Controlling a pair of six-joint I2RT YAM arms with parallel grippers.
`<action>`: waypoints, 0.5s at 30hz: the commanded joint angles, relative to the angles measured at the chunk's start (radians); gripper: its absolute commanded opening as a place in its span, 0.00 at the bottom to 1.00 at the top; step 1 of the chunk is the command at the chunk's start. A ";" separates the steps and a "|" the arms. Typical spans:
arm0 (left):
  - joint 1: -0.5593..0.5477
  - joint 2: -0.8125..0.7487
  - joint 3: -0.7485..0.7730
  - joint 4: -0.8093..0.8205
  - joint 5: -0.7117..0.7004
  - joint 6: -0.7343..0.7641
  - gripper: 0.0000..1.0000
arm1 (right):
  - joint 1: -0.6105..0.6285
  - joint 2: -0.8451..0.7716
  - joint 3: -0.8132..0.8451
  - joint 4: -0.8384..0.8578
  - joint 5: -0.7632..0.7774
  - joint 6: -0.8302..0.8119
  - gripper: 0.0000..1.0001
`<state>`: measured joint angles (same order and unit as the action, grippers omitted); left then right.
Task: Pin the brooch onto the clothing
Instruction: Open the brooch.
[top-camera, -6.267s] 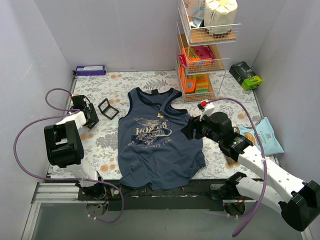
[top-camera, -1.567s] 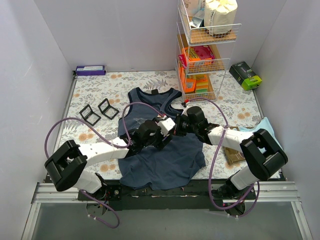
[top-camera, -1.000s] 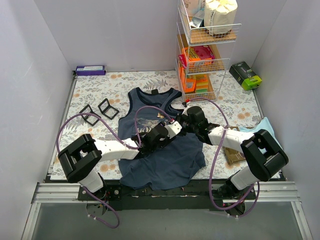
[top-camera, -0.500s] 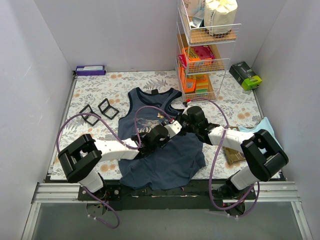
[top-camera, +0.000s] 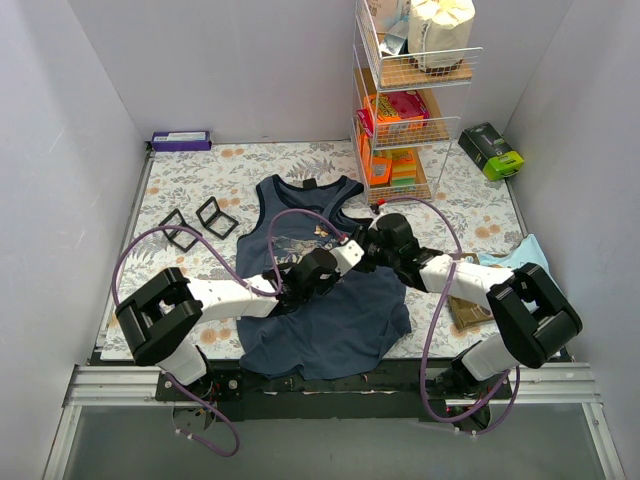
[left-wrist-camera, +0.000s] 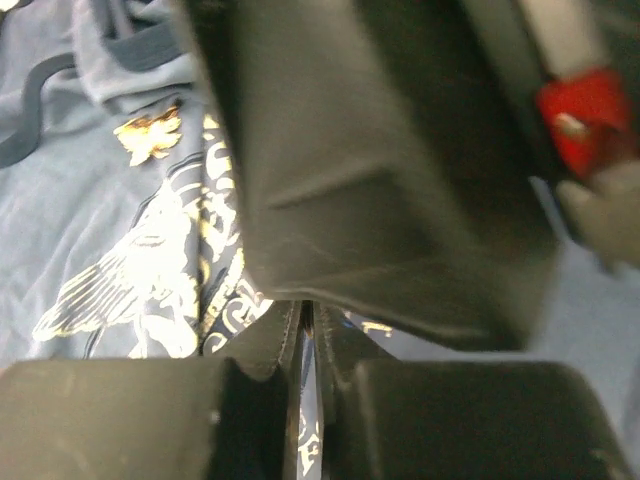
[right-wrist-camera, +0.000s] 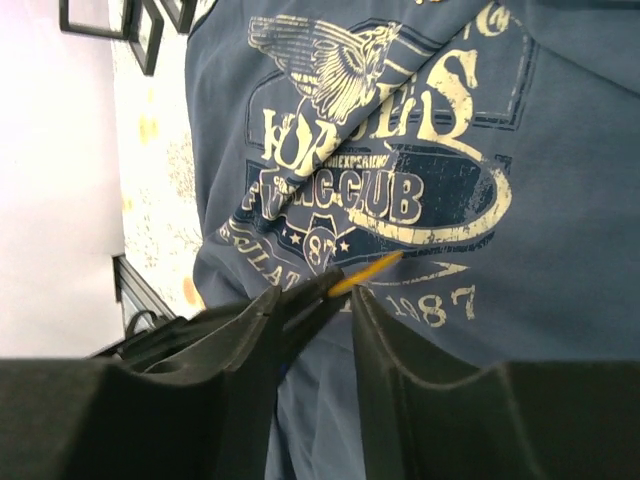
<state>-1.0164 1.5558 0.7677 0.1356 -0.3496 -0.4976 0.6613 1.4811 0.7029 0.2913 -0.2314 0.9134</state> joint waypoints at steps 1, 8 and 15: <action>-0.011 -0.025 0.018 -0.019 0.086 -0.025 0.00 | -0.017 -0.044 -0.017 0.068 0.027 0.024 0.44; 0.015 -0.003 0.024 -0.067 0.121 -0.051 0.00 | -0.054 -0.088 -0.063 0.080 0.038 0.038 0.55; 0.117 -0.042 0.056 -0.129 0.280 -0.145 0.00 | -0.133 -0.189 -0.167 0.080 0.041 0.019 0.55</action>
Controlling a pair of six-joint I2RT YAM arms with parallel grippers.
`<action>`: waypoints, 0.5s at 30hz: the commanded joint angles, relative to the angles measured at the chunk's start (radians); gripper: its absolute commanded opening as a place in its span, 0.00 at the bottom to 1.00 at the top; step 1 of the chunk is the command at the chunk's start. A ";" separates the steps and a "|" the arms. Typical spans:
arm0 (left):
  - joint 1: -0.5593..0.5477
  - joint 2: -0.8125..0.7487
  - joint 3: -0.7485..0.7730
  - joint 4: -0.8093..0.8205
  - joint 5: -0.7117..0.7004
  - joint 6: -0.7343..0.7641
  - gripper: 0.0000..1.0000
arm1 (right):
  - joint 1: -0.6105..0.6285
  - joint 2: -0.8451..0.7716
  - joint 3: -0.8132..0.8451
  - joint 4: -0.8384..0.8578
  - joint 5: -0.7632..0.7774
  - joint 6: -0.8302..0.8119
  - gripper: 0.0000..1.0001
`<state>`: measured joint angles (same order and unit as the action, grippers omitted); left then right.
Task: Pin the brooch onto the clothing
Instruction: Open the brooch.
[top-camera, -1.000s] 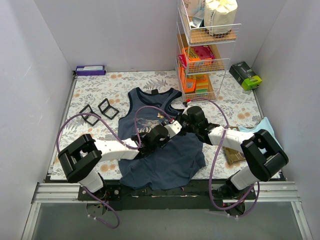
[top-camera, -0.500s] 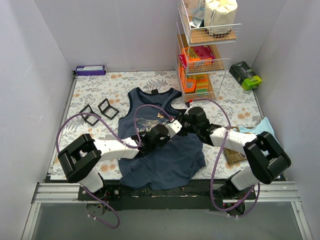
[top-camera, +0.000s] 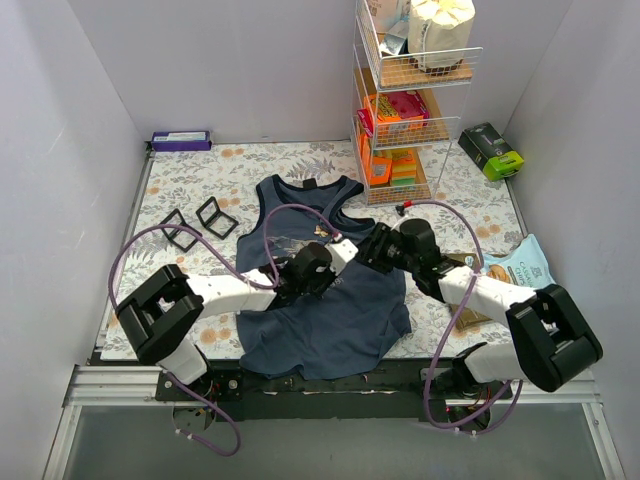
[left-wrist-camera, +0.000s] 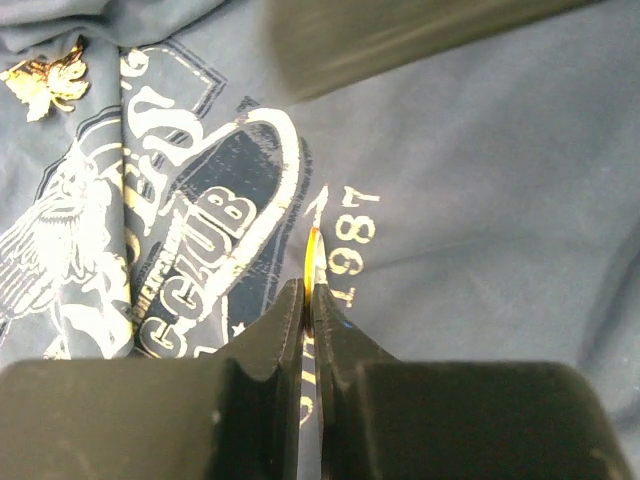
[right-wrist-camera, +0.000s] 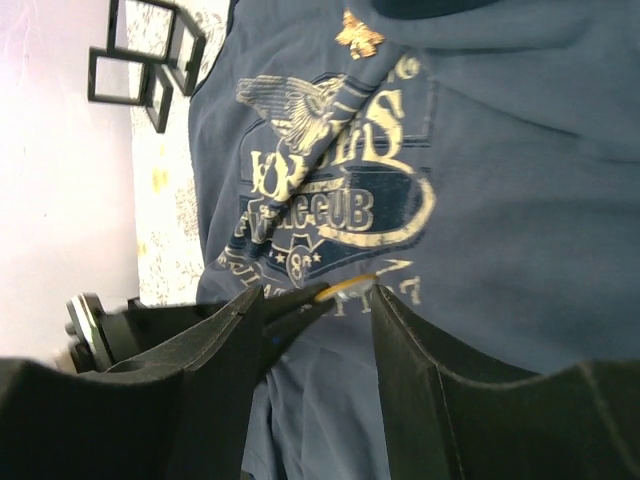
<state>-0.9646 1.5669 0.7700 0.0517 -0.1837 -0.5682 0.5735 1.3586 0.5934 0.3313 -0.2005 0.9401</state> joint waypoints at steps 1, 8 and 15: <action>0.113 -0.057 0.060 -0.073 0.181 -0.093 0.00 | -0.067 -0.078 -0.070 0.051 0.003 -0.021 0.55; 0.320 -0.165 0.046 -0.066 0.569 -0.232 0.00 | -0.086 -0.150 -0.124 0.141 -0.114 -0.227 0.54; 0.461 -0.220 0.017 0.129 1.112 -0.369 0.00 | -0.084 -0.203 -0.207 0.445 -0.445 -0.248 0.54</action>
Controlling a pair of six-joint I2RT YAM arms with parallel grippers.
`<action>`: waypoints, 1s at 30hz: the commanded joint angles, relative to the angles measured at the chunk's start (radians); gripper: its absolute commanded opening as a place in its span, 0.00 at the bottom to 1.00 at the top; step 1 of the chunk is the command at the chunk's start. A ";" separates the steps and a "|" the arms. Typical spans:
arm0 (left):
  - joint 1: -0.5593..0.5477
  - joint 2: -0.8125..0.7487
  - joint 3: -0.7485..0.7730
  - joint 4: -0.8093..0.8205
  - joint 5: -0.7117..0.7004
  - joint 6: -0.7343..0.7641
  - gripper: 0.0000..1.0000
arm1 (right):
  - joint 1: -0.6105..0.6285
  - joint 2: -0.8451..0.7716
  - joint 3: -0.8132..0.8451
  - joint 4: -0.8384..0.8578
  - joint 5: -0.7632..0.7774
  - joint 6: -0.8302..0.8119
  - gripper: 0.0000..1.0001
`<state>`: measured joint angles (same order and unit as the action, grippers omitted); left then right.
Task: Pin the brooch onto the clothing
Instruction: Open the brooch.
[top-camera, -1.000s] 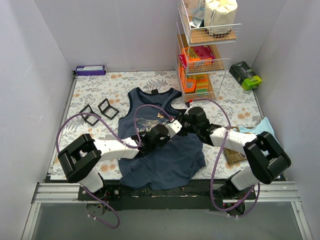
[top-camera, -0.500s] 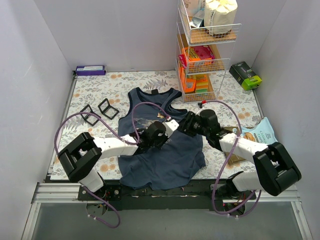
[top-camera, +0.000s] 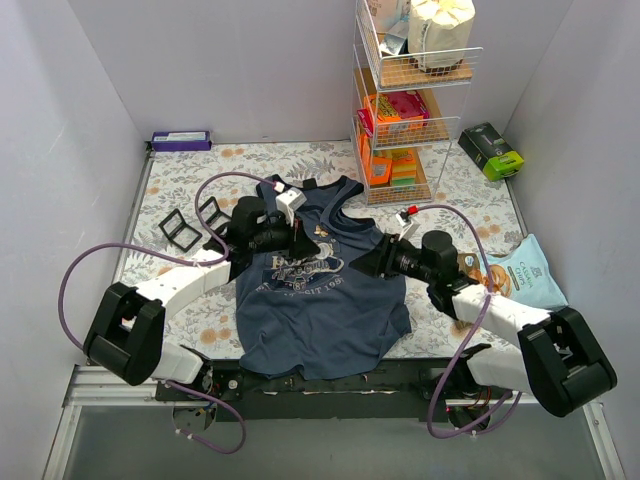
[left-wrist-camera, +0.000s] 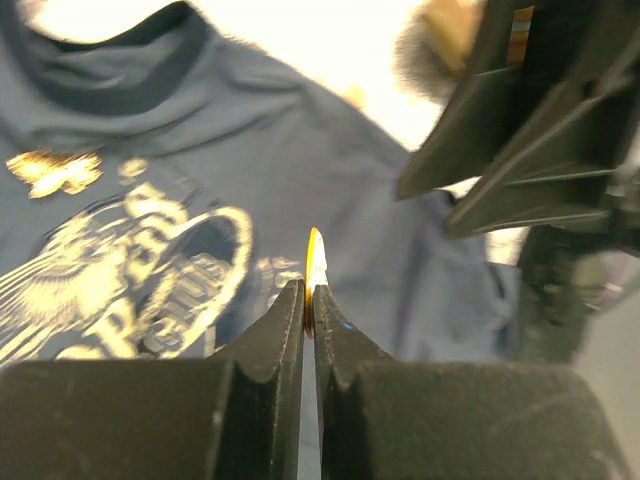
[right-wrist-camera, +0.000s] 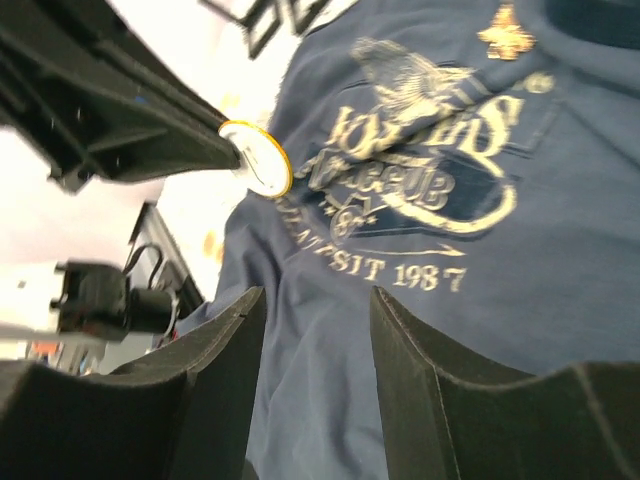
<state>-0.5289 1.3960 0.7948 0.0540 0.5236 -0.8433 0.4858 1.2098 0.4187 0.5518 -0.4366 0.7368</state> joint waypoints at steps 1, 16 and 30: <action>0.042 -0.042 -0.008 0.147 0.442 -0.133 0.00 | 0.004 -0.065 -0.026 0.226 -0.223 -0.048 0.54; 0.066 -0.043 -0.014 0.285 0.671 -0.234 0.00 | 0.043 -0.059 0.114 0.168 -0.317 -0.106 0.54; 0.066 -0.063 -0.017 0.279 0.653 -0.224 0.00 | 0.152 -0.012 0.157 0.134 -0.243 -0.154 0.48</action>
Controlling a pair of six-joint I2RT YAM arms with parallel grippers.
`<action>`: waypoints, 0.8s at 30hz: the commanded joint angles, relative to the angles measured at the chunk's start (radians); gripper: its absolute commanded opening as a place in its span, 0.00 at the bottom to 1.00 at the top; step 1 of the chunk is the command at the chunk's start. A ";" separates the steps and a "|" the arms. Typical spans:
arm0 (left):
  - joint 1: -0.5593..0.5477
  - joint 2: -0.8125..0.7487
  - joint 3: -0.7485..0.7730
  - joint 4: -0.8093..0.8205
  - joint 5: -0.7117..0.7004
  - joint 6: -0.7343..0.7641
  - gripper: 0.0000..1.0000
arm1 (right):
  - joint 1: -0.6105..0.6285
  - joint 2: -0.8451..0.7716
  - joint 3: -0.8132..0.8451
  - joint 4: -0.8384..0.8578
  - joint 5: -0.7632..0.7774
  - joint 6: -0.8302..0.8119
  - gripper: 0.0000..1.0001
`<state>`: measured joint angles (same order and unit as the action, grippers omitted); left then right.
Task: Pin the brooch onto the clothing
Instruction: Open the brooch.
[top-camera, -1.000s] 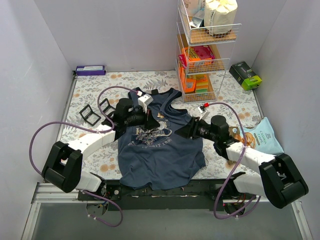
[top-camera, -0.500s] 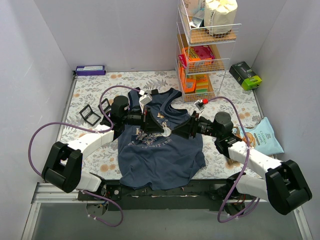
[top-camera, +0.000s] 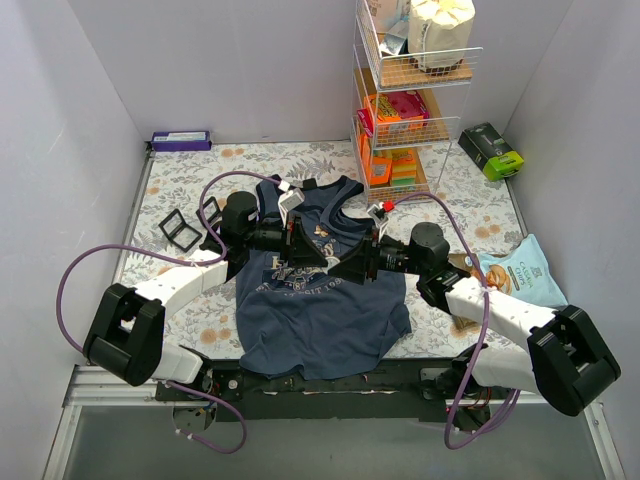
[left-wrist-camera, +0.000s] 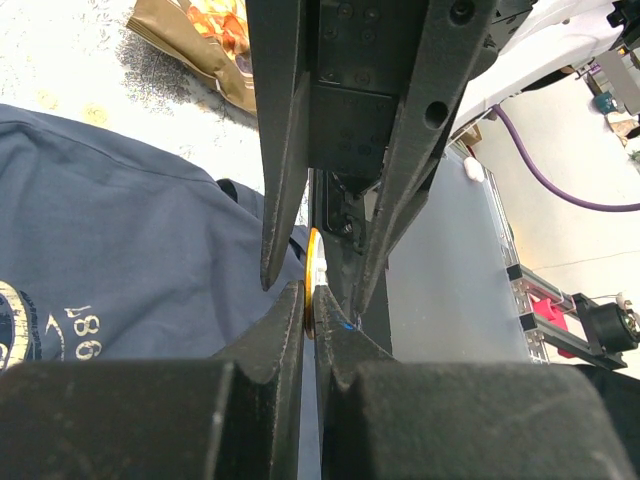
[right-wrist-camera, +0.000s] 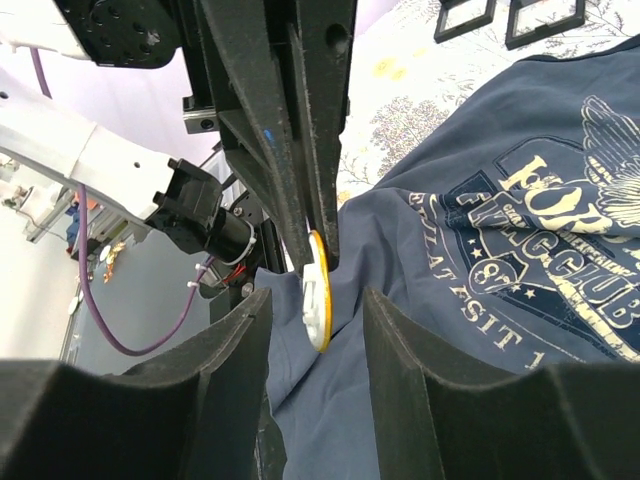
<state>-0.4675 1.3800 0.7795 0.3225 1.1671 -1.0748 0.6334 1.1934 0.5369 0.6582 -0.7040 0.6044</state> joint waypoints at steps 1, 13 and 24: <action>0.004 -0.047 -0.002 0.009 0.009 0.009 0.00 | 0.005 0.002 0.035 0.027 0.027 -0.023 0.47; 0.003 -0.058 -0.006 0.012 0.016 0.015 0.00 | 0.005 0.017 0.038 0.020 0.069 -0.011 0.19; -0.057 -0.039 0.015 -0.057 0.028 0.075 0.00 | 0.006 0.095 0.083 -0.026 0.051 0.006 0.04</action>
<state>-0.4648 1.3746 0.7757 0.3016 1.1446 -1.0264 0.6357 1.2480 0.5663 0.6388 -0.6823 0.6243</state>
